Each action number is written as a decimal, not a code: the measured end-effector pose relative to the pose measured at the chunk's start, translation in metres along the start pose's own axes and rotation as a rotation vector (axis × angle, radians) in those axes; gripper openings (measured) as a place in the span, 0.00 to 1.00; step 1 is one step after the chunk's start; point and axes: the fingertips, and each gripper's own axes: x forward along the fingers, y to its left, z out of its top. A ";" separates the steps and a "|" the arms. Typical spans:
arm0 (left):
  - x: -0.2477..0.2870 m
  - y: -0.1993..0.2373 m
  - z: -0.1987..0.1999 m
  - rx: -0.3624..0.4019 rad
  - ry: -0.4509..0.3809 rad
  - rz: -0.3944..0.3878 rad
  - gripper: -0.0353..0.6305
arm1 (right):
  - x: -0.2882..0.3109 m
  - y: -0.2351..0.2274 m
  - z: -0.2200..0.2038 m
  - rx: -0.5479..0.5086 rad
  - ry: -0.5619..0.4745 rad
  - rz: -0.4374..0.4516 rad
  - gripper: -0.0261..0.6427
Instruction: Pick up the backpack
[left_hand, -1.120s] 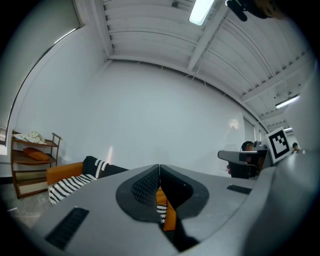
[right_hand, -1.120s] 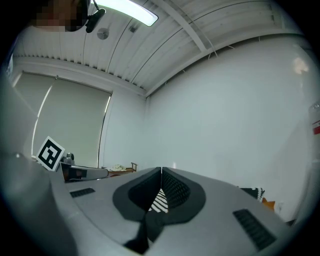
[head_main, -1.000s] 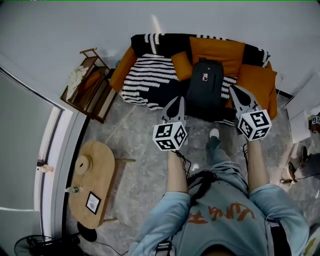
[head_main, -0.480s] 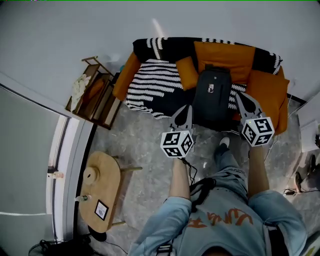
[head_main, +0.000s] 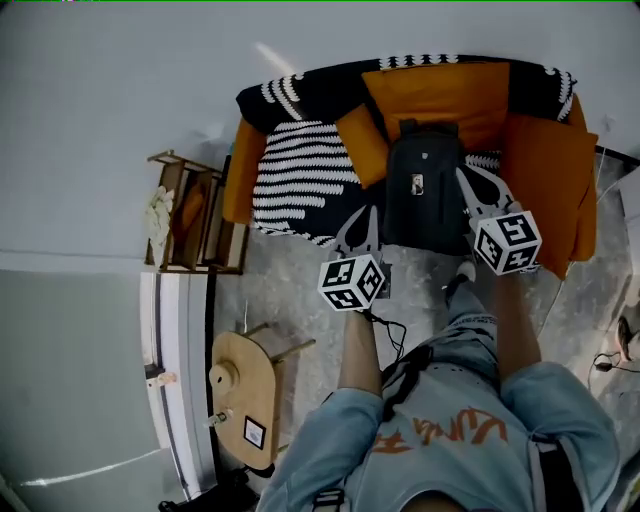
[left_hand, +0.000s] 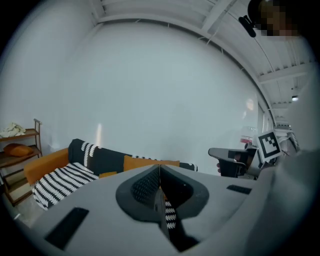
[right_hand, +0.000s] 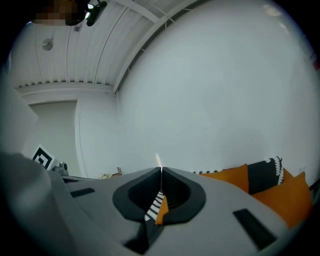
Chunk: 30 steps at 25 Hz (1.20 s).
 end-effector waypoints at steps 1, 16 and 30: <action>0.016 -0.002 0.000 0.009 0.021 -0.008 0.09 | 0.007 -0.017 0.001 0.017 0.004 -0.020 0.08; 0.144 0.020 -0.020 -0.064 0.185 -0.007 0.09 | 0.079 -0.129 -0.037 0.152 0.134 -0.103 0.08; 0.174 0.035 -0.035 -0.096 0.236 0.025 0.09 | 0.088 -0.161 -0.046 0.181 0.173 -0.114 0.08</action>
